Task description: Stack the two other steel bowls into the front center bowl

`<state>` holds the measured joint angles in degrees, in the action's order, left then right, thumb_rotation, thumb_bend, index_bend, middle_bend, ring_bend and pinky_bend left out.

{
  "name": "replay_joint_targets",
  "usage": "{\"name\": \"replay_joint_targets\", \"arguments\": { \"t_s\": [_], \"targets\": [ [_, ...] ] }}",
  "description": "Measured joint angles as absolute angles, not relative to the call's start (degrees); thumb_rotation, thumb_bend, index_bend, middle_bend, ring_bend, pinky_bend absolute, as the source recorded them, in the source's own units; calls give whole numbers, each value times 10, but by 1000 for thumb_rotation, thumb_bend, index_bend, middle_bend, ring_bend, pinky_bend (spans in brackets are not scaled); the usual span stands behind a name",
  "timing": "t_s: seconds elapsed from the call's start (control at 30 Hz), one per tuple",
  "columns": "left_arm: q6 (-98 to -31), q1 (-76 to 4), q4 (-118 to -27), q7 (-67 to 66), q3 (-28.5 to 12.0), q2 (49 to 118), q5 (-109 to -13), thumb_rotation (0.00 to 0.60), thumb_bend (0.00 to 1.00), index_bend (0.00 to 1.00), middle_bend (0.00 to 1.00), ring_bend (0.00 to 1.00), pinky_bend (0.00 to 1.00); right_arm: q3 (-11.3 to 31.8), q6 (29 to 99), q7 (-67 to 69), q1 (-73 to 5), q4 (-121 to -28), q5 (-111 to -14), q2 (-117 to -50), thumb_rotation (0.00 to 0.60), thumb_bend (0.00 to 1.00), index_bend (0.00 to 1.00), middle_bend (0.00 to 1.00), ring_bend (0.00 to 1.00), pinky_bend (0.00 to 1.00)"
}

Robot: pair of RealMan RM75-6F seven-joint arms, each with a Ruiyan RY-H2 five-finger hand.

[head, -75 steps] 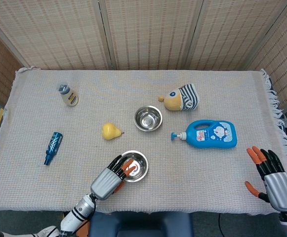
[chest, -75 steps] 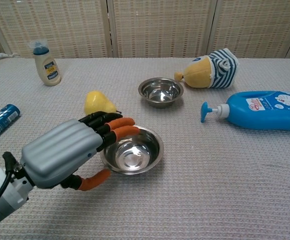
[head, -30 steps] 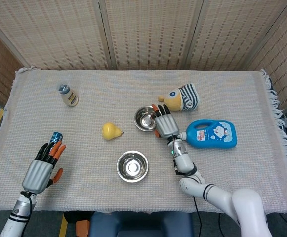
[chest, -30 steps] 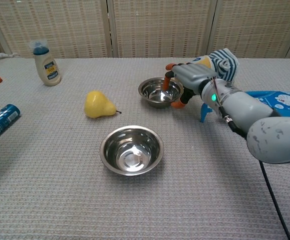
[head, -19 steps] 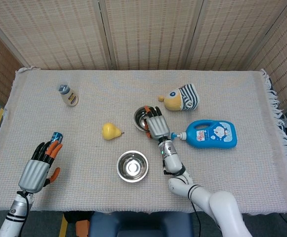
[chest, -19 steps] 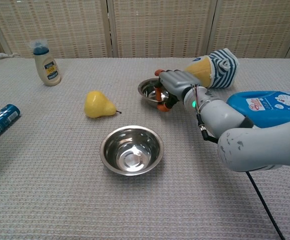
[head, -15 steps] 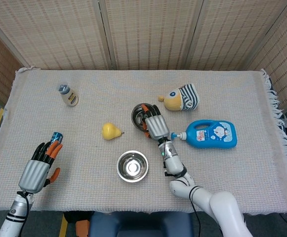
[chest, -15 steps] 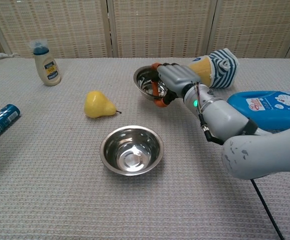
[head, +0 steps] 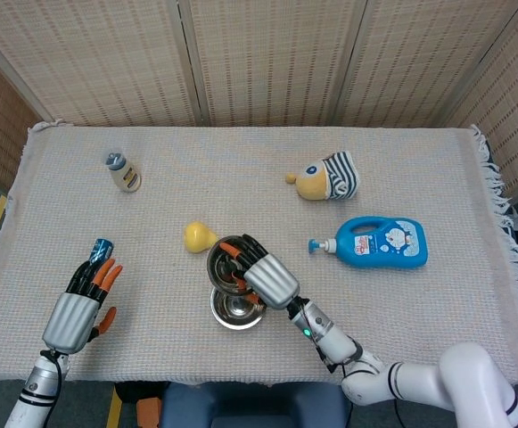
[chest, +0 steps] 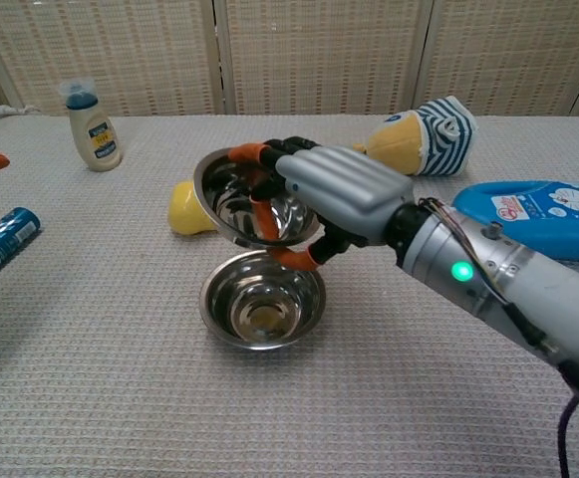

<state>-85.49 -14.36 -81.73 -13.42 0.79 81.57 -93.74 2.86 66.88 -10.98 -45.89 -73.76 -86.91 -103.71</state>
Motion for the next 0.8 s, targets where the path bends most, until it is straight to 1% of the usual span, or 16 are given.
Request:
{"name": "replay_joint_targets", "arguments": {
  "t_s": [0.1, 0.2, 0.3, 0.4, 0.47, 0.53, 0.57, 0.63, 0.67, 0.7, 0.8],
  "targets": [
    [-855, -142, -822, -142, 8, 817, -939, 600, 413, 0, 0, 0, 61, -14, 683, -140, -431, -803, -903, -989, 600, 414, 721, 65, 0, 0],
    [-855, -139, -824, -147, 8, 818, -938, 600, 413, 0, 0, 0, 61, -35, 684, -170, -413, -830, -917, -967, 600, 414, 657, 65, 0, 0],
    [-852, -137, -825, -151, 7, 820, -934, 600, 413, 0, 0, 0, 61, -39, 672, -179, -404, -844, -911, -962, 600, 414, 563, 64, 0, 0],
    [-856, -133, -825, -149, 6, 820, -933, 600, 413, 0, 0, 0, 61, -34, 662, -166, -400, -843, -905, -965, 600, 414, 485, 64, 0, 0],
    [-858, -130, -826, -148, 7, 818, -933, 600, 413, 0, 0, 0, 61, -29, 661, -154, -400, -837, -905, -969, 600, 414, 405, 64, 0, 0],
    [-862, -126, -827, -145, 7, 815, -933, 600, 413, 0, 0, 0, 61, -24, 659, -141, -399, -830, -907, -974, 600, 414, 301, 61, 0, 0],
    [-863, -125, -828, -143, 8, 814, -932, 600, 414, 0, 0, 0, 62, -22, 658, -139, -399, -828, -909, -975, 600, 414, 237, 52, 0, 0],
    [-865, -122, -829, -138, 8, 810, -931, 600, 415, 0, 0, 0, 61, -21, 657, -132, -398, -828, -913, -974, 600, 411, 73, 18, 0, 0],
    [-866, -120, -830, -136, 8, 809, -931, 600, 414, 0, 0, 0, 61, -20, 656, -131, -398, -829, -914, -972, 600, 394, 31, 7, 0, 0],
    [-868, -118, -831, -133, 9, 806, -931, 600, 414, 0, 0, 0, 62, -21, 656, -130, -397, -834, -915, -967, 600, 355, 6, 1, 0, 0],
    [-874, -111, -836, -121, 12, 796, -932, 600, 414, 0, 0, 0, 63, -24, 661, -129, -390, -859, -917, -943, 600, 176, 0, 0, 0, 0]
  ]
}}
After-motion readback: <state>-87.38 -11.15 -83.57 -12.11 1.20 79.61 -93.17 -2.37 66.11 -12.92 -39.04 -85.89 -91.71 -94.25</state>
